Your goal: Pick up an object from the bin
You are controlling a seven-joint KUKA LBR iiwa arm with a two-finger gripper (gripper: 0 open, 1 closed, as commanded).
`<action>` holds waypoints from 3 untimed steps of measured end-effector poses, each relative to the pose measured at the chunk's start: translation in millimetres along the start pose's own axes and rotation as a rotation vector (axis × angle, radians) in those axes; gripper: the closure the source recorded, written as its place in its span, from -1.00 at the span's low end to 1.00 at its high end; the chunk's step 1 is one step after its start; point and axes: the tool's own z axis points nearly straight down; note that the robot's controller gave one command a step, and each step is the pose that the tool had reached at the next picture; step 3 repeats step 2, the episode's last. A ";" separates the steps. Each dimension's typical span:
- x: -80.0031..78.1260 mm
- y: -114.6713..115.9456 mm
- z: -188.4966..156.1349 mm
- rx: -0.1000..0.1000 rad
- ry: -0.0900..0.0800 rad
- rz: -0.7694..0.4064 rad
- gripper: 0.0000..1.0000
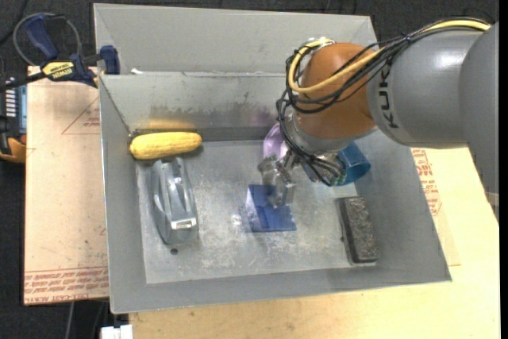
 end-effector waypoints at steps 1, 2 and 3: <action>4.3 -14.8 12.6 0.000 -0.001 -0.030 -1.00; 4.0 -14.4 12.3 -0.001 -0.002 -0.030 -1.00; 4.0 -14.4 12.3 -0.001 -0.002 -0.030 -1.00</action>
Offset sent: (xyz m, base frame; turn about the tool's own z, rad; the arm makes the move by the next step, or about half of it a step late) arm 0.0000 0.0000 0.0000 0.0000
